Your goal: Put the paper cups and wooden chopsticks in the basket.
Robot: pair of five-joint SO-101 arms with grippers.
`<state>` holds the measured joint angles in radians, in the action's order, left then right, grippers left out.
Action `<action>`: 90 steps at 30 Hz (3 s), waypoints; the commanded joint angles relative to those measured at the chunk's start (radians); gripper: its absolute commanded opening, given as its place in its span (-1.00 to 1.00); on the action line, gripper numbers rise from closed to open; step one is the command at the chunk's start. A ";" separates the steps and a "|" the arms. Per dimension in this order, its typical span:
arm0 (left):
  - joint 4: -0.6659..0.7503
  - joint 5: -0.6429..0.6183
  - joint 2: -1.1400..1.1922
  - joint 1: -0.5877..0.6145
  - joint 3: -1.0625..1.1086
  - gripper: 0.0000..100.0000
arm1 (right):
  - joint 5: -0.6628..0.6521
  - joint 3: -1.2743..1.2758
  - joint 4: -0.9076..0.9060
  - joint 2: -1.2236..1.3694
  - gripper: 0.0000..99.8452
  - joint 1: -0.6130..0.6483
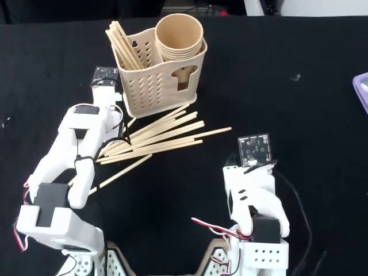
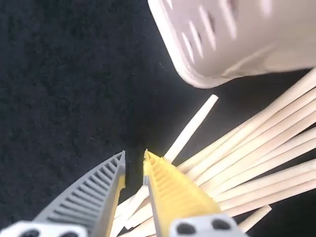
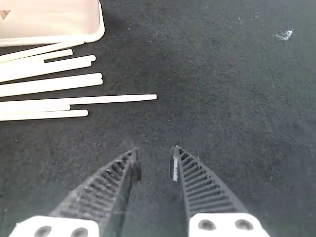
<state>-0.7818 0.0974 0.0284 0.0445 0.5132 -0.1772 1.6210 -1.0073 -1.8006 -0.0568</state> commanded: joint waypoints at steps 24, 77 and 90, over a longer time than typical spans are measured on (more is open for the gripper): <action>0.002 -0.166 -0.003 0.042 0.131 -0.86 | -0.011 -0.004 0.020 -0.067 -0.77 0.005; 0.095 -0.373 -0.930 0.433 0.696 -0.60 | -0.184 -0.731 -0.173 0.449 -0.64 0.543; 0.094 -0.377 -0.930 0.516 0.688 -0.60 | -0.548 -0.800 0.120 1.283 -0.63 0.830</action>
<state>-0.7035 -0.2677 -0.8861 0.5340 1.2144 -0.6836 0.8876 -0.9735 -0.6820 0.7595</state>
